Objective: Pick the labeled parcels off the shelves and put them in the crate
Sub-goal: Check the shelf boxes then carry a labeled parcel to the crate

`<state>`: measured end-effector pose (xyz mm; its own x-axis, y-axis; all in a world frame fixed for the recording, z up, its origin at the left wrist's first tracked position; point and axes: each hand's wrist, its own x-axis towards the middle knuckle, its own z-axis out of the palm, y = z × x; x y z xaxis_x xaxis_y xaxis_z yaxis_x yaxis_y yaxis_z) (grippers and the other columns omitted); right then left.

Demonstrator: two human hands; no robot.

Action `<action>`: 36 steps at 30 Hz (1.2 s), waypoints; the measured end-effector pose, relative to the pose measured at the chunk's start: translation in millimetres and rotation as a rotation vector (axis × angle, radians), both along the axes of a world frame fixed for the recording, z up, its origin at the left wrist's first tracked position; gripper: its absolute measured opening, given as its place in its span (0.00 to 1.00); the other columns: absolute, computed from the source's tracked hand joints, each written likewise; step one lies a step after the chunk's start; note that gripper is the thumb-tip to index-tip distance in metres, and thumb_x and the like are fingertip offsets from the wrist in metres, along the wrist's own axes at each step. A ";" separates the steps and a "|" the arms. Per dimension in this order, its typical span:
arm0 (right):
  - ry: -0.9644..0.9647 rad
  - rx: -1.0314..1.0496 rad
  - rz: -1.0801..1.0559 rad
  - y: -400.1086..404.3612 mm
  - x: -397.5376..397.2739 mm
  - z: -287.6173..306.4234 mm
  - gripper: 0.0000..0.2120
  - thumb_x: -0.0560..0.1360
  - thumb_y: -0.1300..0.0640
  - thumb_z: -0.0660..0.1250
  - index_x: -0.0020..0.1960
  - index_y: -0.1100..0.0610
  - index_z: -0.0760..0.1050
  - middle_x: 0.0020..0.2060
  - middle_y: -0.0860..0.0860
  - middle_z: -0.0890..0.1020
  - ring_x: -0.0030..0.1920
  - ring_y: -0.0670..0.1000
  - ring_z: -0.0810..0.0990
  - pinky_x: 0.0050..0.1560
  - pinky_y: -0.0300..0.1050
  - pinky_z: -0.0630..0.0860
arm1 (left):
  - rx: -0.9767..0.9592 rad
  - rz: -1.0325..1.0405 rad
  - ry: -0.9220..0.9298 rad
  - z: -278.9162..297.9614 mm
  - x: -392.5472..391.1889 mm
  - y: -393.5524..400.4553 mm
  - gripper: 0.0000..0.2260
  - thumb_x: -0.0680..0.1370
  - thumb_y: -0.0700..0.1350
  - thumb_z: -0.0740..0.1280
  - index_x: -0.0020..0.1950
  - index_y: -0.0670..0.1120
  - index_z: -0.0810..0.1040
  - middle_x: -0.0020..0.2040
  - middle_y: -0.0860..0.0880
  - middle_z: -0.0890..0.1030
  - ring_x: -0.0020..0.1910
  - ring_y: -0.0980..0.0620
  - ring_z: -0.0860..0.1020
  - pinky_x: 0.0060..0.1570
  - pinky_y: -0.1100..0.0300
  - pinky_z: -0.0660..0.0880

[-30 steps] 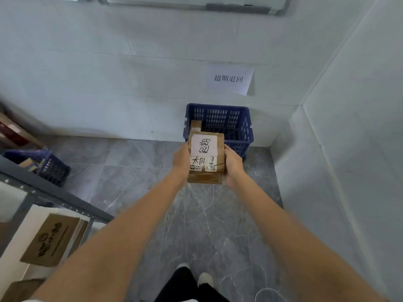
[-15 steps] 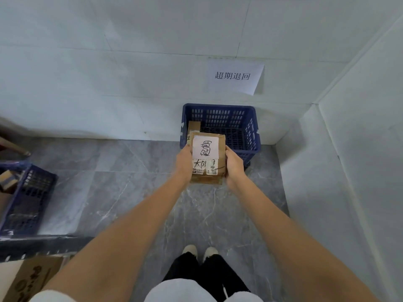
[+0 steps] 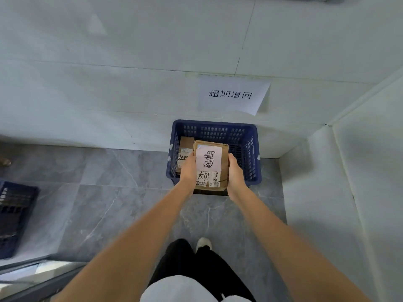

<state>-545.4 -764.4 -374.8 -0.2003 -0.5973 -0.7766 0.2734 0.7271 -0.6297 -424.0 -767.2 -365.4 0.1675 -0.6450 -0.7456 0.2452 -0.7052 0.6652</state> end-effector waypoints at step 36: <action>-0.053 0.177 0.145 -276.7 7.1 -462.6 0.26 0.76 0.31 0.56 0.49 0.48 0.83 0.47 0.51 0.87 0.52 0.56 0.84 0.58 0.58 0.79 | 0.183 -0.262 -0.052 -443.0 -2.6 -276.8 0.22 0.82 0.53 0.50 0.71 0.43 0.69 0.61 0.45 0.77 0.54 0.48 0.77 0.53 0.59 0.74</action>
